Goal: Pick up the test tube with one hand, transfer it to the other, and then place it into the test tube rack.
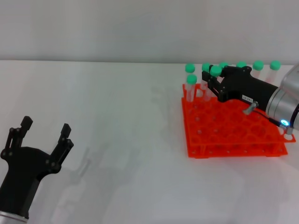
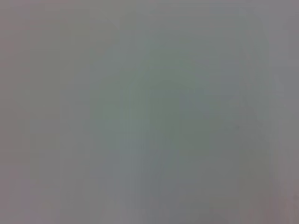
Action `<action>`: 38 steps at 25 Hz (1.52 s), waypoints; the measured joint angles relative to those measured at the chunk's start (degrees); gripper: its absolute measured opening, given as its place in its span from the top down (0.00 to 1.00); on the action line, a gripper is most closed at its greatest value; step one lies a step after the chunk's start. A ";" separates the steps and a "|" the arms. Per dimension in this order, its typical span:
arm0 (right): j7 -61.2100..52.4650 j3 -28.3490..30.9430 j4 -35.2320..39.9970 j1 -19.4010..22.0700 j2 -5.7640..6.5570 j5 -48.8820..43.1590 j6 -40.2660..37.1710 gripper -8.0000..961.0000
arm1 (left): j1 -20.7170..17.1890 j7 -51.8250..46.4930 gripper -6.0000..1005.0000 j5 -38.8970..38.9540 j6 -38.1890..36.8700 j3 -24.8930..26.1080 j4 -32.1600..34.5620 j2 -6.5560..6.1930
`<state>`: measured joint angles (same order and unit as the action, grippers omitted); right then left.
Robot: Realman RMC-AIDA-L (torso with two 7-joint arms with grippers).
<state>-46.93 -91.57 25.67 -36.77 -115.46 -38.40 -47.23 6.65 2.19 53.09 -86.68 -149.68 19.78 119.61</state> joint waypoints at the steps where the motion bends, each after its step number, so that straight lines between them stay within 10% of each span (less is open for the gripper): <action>1: 0.00 -0.16 -0.04 0.01 -0.07 0.00 0.44 0.73 | 0.05 -0.02 0.14 0.01 0.01 0.00 0.00 0.00; 16: -0.25 -4.01 0.34 -0.42 -0.24 0.00 5.49 0.72 | 0.74 -0.70 0.14 0.91 -0.35 0.13 0.00 -0.09; 31: -0.24 -1.60 12.24 9.89 0.39 0.19 4.40 0.24 | 0.76 -1.41 0.14 1.95 -0.42 0.18 -0.07 -0.13; 38: 0.22 8.44 10.67 16.04 0.43 0.11 -6.91 0.10 | 0.92 -1.46 0.14 2.96 -0.43 0.17 -0.18 -0.18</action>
<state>-46.71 -83.13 36.34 -20.73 -115.03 -38.29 -54.14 7.57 0.73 56.06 -87.11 -149.51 19.59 119.44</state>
